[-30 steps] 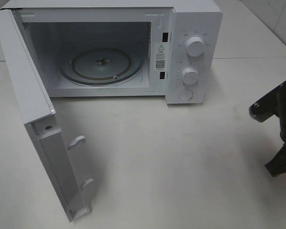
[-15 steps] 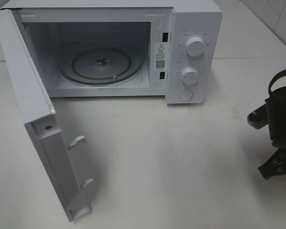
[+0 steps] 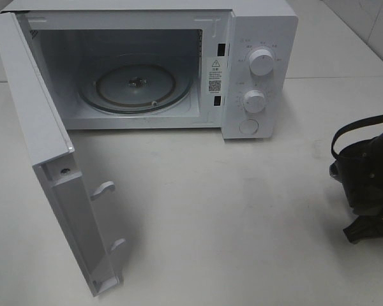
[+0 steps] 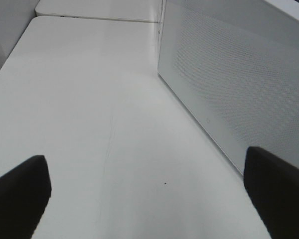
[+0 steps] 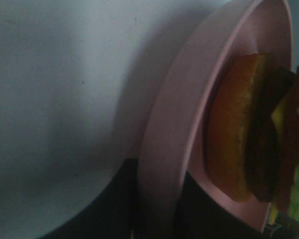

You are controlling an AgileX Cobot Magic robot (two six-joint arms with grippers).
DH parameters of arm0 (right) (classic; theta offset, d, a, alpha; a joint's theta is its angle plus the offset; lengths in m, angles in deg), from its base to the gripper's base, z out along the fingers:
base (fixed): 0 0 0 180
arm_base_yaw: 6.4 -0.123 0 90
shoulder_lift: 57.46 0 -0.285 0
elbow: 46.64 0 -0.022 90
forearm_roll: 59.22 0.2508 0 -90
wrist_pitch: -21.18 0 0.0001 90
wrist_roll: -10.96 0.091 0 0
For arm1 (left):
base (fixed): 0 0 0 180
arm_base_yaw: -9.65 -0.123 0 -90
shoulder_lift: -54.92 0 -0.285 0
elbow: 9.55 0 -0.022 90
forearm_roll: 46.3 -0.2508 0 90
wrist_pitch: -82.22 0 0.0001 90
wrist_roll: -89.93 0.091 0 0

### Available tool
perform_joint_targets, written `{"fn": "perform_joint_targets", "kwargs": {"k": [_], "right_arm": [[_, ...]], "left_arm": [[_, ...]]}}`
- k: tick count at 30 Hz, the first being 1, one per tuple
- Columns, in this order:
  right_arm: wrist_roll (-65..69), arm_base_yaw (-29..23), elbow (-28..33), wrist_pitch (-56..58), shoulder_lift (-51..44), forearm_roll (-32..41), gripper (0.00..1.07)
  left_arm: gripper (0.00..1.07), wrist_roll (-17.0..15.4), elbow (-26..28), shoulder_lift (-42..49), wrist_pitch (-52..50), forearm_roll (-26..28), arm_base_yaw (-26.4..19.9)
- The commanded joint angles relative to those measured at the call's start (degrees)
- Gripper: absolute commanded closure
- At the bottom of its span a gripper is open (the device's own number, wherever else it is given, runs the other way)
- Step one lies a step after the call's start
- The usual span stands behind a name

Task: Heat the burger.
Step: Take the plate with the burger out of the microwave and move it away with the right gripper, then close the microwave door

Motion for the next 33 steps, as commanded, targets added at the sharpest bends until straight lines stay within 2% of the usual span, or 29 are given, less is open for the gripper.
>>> {"fn": "perform_joint_targets", "kwargs": {"k": [1, 2, 3, 6, 8, 9, 11, 16, 20, 27, 32, 33], "right_arm": [[1.60, 0.17, -0.97, 3.21, 1.43, -2.52, 0.85], [1.60, 0.17, -1.43, 3.21, 1.78, -2.41, 0.83], [1.26, 0.17, -2.06, 2.81, 1.89, -2.01, 0.76], [0.69, 0.17, -2.35, 2.35, 1.89, -1.66, 0.72], [-4.53, 0.11, -3.84, -1.09, 1.72, 2.06, 0.59], [-4.53, 0.11, -3.84, -1.09, 1.72, 2.06, 0.59], [-8.54, 0.00, -5.16, -2.92, 1.49, 6.47, 0.54], [-14.55, 0.00, -6.70, -2.64, -1.60, 11.97, 0.52], [-16.27, 0.00, -6.88, -2.12, -4.98, 12.72, 0.52], [-22.86, 0.00, -6.88, -2.46, -15.81, 17.30, 0.52], [-30.77, 0.00, -6.88, -3.78, -23.78, 23.26, 0.52], [-35.41, 0.00, -6.88, -4.70, -27.22, 26.70, 0.50]], "left_arm": [[0.09, -0.23, -0.23, 1.15, -0.52, 0.29, -0.06], [0.09, -0.23, -0.23, 1.15, -0.52, 0.29, -0.06], [0.09, -0.23, -0.23, 1.15, -0.52, 0.29, -0.06], [0.09, -0.23, -0.23, 1.15, -0.52, 0.29, -0.06], [0.09, -0.23, -0.23, 1.15, -0.52, 0.29, -0.06], [0.09, -0.23, -0.23, 1.15, -0.52, 0.29, -0.06], [0.09, -0.23, -0.23, 1.15, -0.52, 0.29, -0.06], [0.09, -0.23, -0.23, 1.15, -0.52, 0.29, -0.06], [0.09, -0.23, -0.23, 1.15, -0.52, 0.29, -0.06], [0.09, -0.23, -0.23, 1.15, -0.52, 0.29, -0.06], [0.09, -0.23, -0.23, 1.15, -0.52, 0.29, -0.06], [0.09, -0.23, -0.23, 1.15, -0.52, 0.29, -0.06]]}}
